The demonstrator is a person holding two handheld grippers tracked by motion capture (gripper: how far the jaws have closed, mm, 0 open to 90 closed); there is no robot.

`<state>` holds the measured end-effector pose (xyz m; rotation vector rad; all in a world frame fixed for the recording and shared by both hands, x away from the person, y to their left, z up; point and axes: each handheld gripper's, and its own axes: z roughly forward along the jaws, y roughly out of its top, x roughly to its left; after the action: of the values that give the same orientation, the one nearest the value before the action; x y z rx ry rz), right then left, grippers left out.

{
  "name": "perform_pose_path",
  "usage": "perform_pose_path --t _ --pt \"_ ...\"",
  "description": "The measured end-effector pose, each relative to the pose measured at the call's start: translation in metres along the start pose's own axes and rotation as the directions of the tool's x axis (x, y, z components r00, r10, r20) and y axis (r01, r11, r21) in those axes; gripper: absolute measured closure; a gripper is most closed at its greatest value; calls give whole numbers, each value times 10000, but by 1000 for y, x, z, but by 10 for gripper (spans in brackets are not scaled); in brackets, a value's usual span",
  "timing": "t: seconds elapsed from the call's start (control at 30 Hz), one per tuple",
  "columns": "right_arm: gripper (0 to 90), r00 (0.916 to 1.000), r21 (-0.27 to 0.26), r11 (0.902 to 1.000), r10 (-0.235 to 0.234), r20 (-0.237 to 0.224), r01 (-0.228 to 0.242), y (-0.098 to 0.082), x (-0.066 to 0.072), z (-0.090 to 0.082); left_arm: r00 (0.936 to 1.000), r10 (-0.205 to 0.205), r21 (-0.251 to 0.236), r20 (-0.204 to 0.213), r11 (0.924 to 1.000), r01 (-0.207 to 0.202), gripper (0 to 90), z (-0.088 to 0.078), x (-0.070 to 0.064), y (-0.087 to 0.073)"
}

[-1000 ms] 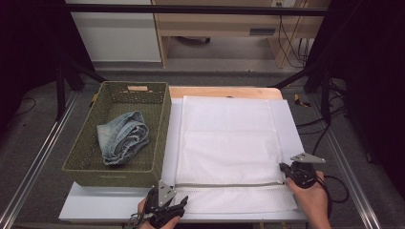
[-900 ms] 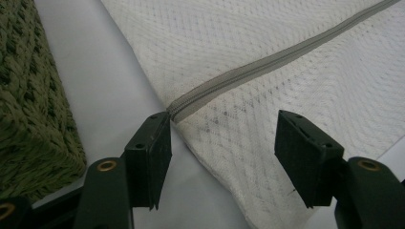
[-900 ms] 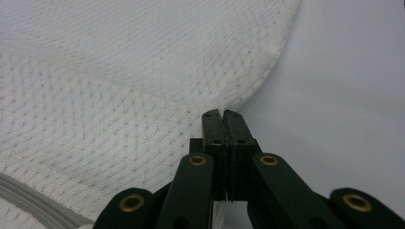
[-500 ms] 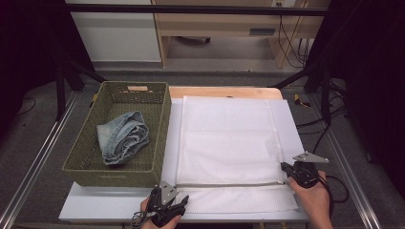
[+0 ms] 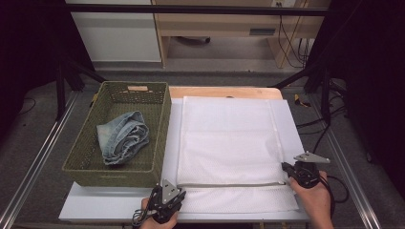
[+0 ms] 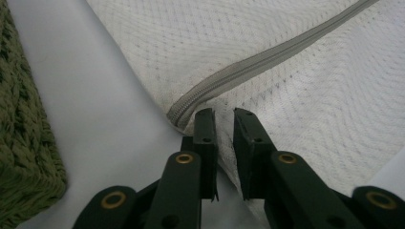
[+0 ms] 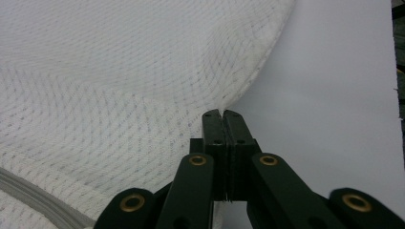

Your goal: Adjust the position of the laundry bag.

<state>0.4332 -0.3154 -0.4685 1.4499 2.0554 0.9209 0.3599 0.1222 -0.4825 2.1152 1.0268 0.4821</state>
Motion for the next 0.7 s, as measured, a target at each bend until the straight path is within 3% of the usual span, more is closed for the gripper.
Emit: perform_pose_path --t 0.17,0.7 --pt "898 10000 60 10000 31 66 -31 0 -1 0 10000 37 -97 42 9999 -37 864 2 0 1" --pt "898 9994 96 9994 323 76 -324 -4 -7 -4 9996 253 -195 141 9995 -250 877 3 -5 2"
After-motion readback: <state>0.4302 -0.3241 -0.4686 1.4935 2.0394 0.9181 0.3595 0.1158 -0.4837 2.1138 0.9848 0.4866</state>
